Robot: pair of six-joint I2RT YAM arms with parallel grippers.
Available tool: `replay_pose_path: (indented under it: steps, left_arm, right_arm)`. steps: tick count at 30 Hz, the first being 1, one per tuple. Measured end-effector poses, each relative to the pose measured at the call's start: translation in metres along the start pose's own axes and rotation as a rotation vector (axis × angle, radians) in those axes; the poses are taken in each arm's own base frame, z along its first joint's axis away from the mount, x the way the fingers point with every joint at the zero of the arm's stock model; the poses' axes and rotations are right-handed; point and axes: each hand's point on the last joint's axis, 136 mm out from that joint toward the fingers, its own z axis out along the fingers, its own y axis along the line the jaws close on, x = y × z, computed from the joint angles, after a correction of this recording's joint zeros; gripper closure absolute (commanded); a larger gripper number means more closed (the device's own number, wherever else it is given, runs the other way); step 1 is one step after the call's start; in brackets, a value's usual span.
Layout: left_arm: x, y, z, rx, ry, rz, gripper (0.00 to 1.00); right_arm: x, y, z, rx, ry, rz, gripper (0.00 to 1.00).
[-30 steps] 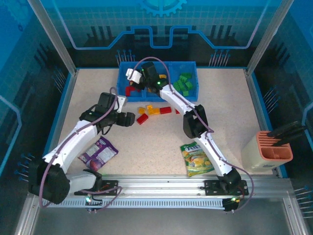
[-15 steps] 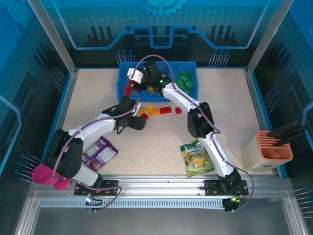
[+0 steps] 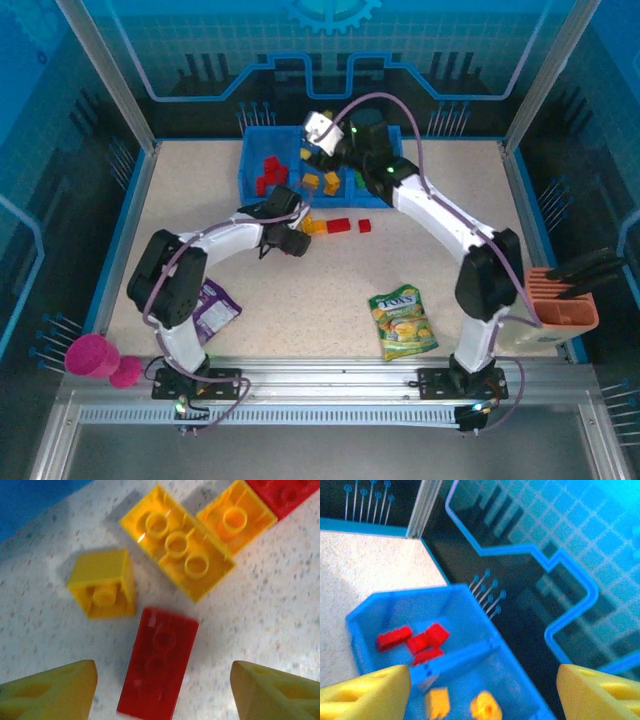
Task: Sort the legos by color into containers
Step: Pick up the lego from the center of the table.
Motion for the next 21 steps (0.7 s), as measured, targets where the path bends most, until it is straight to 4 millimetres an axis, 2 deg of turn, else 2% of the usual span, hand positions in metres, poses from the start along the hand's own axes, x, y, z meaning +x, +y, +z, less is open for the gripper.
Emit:
replay_pose_path:
  steps: [2,5,8,12,16,21]
  left_arm:
    - [-0.002,-0.003,0.009,-0.005,0.03,0.009,0.36]
    - [0.01,-0.005,0.02,-0.007,0.09,0.013,0.38]
    - [0.022,-0.005,0.026,-0.009,0.15,0.016,0.38]
    - [0.02,-0.006,0.027,-0.008,0.168,0.017,0.42]
    - [0.022,-0.008,0.028,0.001,0.18,0.012,0.59]
    - [0.023,-0.011,0.028,0.008,0.184,-0.003,0.75]
  right_arm:
    - [0.01,0.004,-0.012,0.009,0.036,0.037,0.2]
    - [0.02,0.011,-0.035,0.021,0.076,0.09,0.19]
    - [0.017,0.014,-0.061,0.033,0.076,0.137,0.19]
    - [0.006,0.008,-0.092,0.067,0.054,0.186,0.19]
    - [0.004,0.003,-0.117,0.101,0.045,0.232,0.18]
    - [0.021,-0.005,-0.139,0.153,0.082,0.293,0.17]
